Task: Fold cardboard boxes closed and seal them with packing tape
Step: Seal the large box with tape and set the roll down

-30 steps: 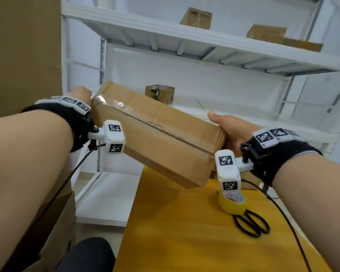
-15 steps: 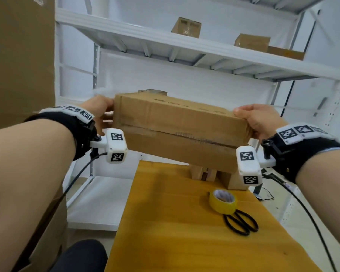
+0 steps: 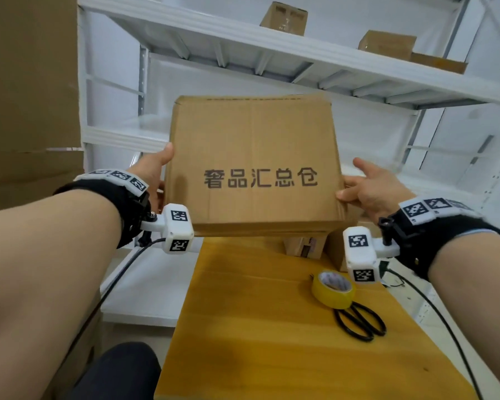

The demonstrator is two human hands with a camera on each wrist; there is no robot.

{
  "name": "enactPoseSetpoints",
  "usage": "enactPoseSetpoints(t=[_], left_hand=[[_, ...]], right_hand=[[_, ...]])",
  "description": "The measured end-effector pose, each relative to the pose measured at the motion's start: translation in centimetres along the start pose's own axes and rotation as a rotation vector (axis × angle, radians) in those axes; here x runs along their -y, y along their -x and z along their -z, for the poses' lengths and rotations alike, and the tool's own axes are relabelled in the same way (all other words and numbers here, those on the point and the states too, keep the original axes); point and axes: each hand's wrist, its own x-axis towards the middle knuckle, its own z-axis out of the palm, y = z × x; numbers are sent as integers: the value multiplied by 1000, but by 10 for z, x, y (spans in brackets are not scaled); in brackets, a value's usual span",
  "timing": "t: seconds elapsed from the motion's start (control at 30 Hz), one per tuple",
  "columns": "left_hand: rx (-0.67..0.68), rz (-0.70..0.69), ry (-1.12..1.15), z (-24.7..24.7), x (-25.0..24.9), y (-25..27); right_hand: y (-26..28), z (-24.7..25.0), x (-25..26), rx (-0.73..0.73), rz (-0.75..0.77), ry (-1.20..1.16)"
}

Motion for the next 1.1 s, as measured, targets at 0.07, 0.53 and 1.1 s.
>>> enactPoseSetpoints(t=[0.07, 0.53, 1.1], left_hand=[[-45, 6, -12, 11, 10, -17], [-151, 254, 86, 21, 98, -60], [-83, 245, -6, 29, 110, -99]], right_hand=[[-3, -7, -10, 54, -26, 104], [-26, -28, -112, 256, -302, 791], [-63, -60, -129, 374, -403, 673]])
